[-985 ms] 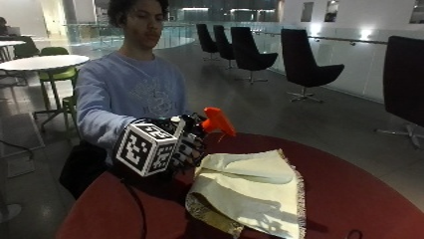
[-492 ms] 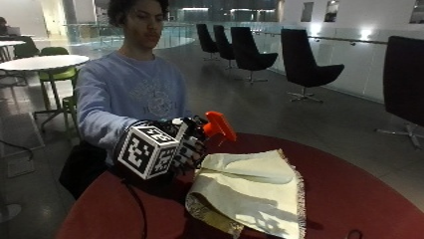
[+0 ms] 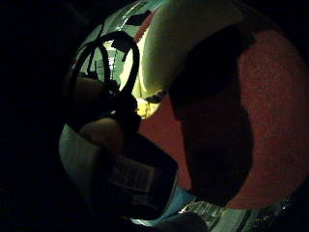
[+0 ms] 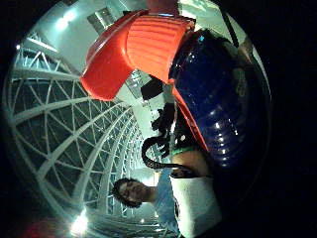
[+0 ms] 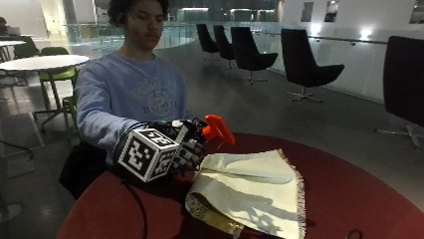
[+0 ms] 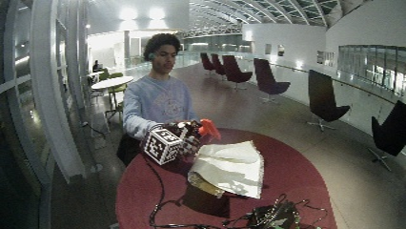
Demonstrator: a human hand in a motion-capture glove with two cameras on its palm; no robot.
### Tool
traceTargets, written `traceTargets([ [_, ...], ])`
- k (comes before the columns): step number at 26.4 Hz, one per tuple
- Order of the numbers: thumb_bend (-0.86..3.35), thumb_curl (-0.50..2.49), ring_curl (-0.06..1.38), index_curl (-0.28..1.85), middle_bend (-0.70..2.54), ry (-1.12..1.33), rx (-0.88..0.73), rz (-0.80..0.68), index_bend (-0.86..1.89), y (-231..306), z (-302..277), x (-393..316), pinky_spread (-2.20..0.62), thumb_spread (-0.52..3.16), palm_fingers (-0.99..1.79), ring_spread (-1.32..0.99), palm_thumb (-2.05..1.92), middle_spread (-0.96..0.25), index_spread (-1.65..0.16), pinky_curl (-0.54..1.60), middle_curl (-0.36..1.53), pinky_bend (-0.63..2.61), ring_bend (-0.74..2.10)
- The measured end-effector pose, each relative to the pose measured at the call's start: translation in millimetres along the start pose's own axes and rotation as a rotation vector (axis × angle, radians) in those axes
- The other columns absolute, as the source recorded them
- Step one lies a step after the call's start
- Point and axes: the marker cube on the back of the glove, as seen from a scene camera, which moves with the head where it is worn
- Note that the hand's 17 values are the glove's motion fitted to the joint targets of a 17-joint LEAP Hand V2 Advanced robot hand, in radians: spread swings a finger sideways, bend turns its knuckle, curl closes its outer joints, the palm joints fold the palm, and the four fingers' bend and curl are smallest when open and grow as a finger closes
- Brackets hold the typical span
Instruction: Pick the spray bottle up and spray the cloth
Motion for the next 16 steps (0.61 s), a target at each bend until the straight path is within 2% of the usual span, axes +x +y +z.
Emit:
traceTargets([
  [16, -0.02, 0.49, 0.41, 0.36, 0.30, 0.007, -0.014, 0.026, 0.14, 1.0, 5.5, 3.5, 0.26, 1.10, 1.15, 0.03, 0.68, -0.02, -0.16, 0.37, 0.47, 0.23, 0.54],
])
